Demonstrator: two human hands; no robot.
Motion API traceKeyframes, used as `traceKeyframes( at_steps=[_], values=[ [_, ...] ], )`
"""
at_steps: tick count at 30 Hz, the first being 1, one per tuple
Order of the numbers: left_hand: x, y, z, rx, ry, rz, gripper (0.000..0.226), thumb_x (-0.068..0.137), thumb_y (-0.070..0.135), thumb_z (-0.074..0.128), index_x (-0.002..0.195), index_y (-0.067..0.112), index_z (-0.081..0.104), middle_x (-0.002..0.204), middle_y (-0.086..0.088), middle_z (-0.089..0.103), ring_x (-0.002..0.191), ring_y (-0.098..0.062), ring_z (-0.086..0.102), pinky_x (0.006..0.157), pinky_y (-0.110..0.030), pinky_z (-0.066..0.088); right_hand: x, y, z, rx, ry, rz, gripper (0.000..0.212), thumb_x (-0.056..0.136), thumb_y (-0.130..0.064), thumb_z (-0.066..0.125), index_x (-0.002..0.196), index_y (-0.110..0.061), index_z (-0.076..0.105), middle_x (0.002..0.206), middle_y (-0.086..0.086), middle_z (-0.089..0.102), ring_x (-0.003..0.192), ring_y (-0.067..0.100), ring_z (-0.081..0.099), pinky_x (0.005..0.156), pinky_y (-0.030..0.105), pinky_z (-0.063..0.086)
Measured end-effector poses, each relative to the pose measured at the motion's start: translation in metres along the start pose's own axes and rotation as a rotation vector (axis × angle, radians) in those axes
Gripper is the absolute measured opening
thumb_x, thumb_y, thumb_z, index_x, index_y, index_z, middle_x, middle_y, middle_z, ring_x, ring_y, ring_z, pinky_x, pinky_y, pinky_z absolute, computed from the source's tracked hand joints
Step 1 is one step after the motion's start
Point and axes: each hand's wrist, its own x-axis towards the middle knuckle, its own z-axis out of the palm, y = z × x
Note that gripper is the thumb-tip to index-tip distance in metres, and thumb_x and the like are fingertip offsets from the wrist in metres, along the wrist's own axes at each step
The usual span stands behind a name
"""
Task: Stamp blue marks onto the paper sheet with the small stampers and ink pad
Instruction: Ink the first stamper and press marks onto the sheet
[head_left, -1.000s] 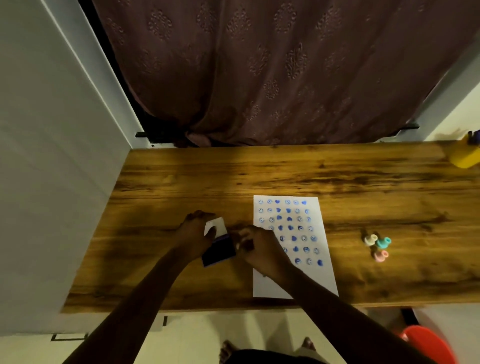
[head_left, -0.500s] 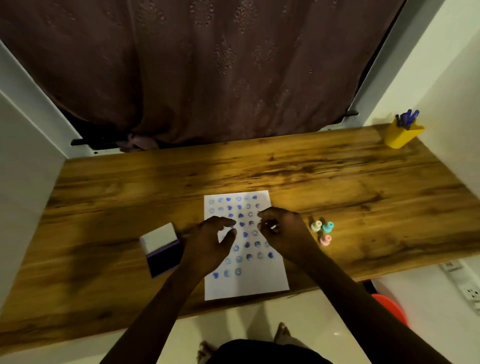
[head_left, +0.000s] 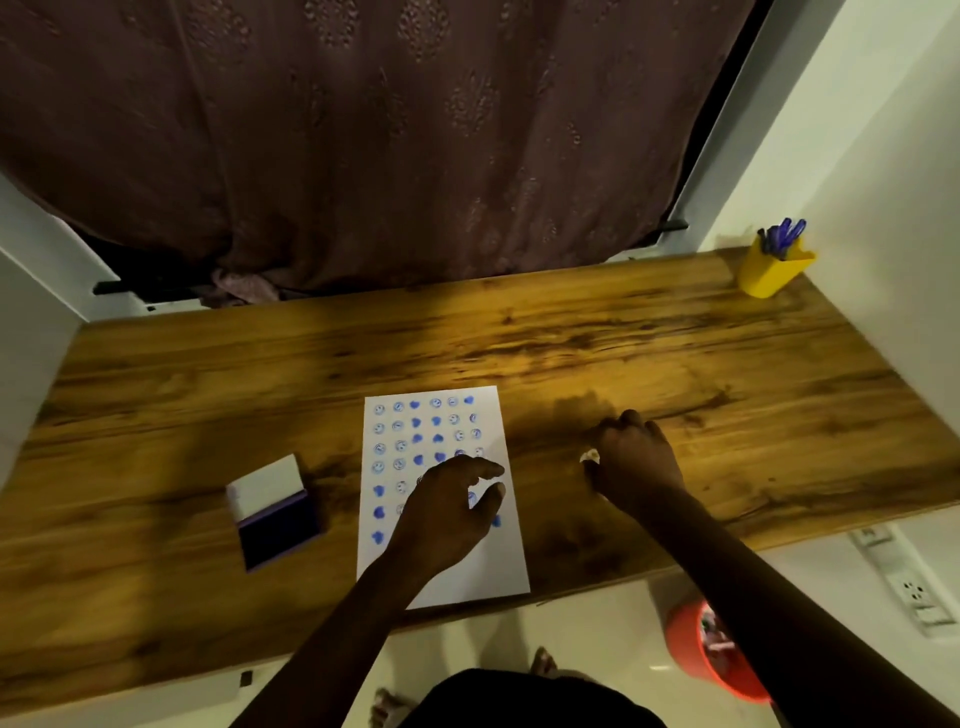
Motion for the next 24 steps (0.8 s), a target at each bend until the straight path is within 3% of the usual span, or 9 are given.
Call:
traceKeyframes(
  at_steps=[4,6,8,10,12,16,18,21,24],
  values=[
    [0.001,-0.001,-0.002,-0.018,0.008,-0.002,0.026,0.094,0.044,0.065,0.119,0.039,0.068,0.121,0.017,0.069,0.101,-0.001,0.064,0.093,-0.025,0.055,0.006,0.002,0.004,-0.044,-0.006,-0.043,0.037,0.094,-0.044,0.052,0.108,-0.015,0.069,0.113,0.006,0.07,0.123,0.027,0.051,0.102,0.043,0.041],
    [0.002,-0.001,-0.006,-0.05,0.041,-0.005,0.026,0.094,0.038,0.068,0.119,0.034,0.069,0.119,0.013,0.071,0.098,-0.002,0.066,0.092,-0.027,0.057,0.005,-0.002,-0.001,0.046,0.049,-0.06,0.034,0.094,-0.047,0.055,0.106,-0.019,0.072,0.107,0.002,0.072,0.117,0.025,0.054,0.097,0.04,0.045],
    [0.005,-0.001,-0.012,-0.09,0.06,-0.02,0.028,0.094,0.036,0.069,0.121,0.03,0.07,0.119,0.011,0.073,0.095,-0.003,0.067,0.09,-0.023,0.058,0.003,-0.009,-0.01,0.255,0.113,-0.078,0.029,0.094,-0.047,0.06,0.103,-0.023,0.075,0.099,-0.002,0.074,0.105,0.021,0.06,0.086,0.037,0.052],
    [0.006,0.002,-0.02,-0.131,0.053,-0.021,0.033,0.095,0.036,0.068,0.126,0.028,0.069,0.121,0.011,0.073,0.093,0.001,0.067,0.081,-0.009,0.052,0.0,-0.021,-0.021,0.558,0.103,-0.084,0.025,0.094,-0.044,0.065,0.098,-0.023,0.079,0.089,-0.006,0.076,0.086,0.01,0.066,0.073,0.031,0.055],
    [0.006,0.004,-0.029,-0.188,0.035,-0.015,0.038,0.095,0.036,0.068,0.132,0.028,0.067,0.121,0.013,0.072,0.092,0.005,0.067,0.071,-0.002,0.05,-0.002,-0.037,-0.031,0.818,0.045,-0.063,0.023,0.093,-0.041,0.07,0.09,-0.021,0.08,0.074,-0.01,0.073,0.066,0.0,0.063,0.062,0.021,0.047],
    [-0.003,0.003,-0.049,-0.278,0.063,-0.012,0.036,0.091,0.035,0.074,0.126,0.028,0.071,0.1,0.023,0.07,0.087,0.019,0.066,0.075,0.0,0.051,-0.009,-0.074,-0.043,1.154,-0.119,-0.031,0.022,0.091,-0.039,0.074,0.088,-0.018,0.082,0.082,-0.003,0.08,0.076,0.012,0.073,0.069,0.025,0.052],
    [-0.009,-0.002,-0.057,-0.307,0.086,0.004,0.029,0.088,0.029,0.078,0.117,0.029,0.075,0.093,0.028,0.071,0.087,0.022,0.065,0.077,0.0,0.051,-0.014,-0.09,-0.046,1.211,-0.153,-0.057,0.023,0.09,-0.041,0.073,0.088,-0.02,0.082,0.082,-0.003,0.081,0.068,0.003,0.071,0.059,0.014,0.05],
    [-0.021,-0.017,-0.071,-0.348,0.135,0.023,0.025,0.085,0.025,0.082,0.107,0.036,0.077,0.095,0.031,0.072,0.094,0.015,0.069,0.081,-0.004,0.053,-0.02,-0.116,-0.051,1.28,-0.191,-0.058,0.026,0.09,-0.045,0.072,0.091,-0.02,0.081,0.082,-0.004,0.08,0.063,-0.001,0.068,0.052,0.01,0.047],
    [-0.032,-0.031,-0.083,-0.392,0.161,-0.016,0.026,0.084,0.027,0.082,0.109,0.03,0.078,0.101,0.025,0.075,0.098,0.004,0.073,0.085,-0.015,0.058,-0.025,-0.14,-0.051,1.289,-0.241,-0.032,0.032,0.092,-0.053,0.067,0.093,-0.023,0.077,0.078,-0.008,0.08,0.062,-0.001,0.07,0.05,0.01,0.046]
  ],
)
